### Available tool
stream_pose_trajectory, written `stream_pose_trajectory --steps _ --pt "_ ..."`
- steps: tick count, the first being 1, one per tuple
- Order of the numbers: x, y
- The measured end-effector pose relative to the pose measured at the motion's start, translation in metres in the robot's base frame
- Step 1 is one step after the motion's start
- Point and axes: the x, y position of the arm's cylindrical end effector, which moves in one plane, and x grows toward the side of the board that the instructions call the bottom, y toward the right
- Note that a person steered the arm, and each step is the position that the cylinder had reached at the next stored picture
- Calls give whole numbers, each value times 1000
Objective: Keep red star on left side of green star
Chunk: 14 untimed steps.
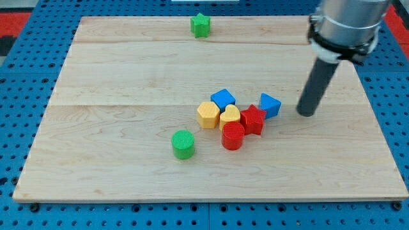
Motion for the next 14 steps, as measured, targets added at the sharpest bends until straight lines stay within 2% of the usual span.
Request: stream_pose_trajectory --steps 2,4,6,7,14 --pt "7 -82" --pt "43 -121" --pt "79 -121" --pt "84 -130" --pt "80 -293"
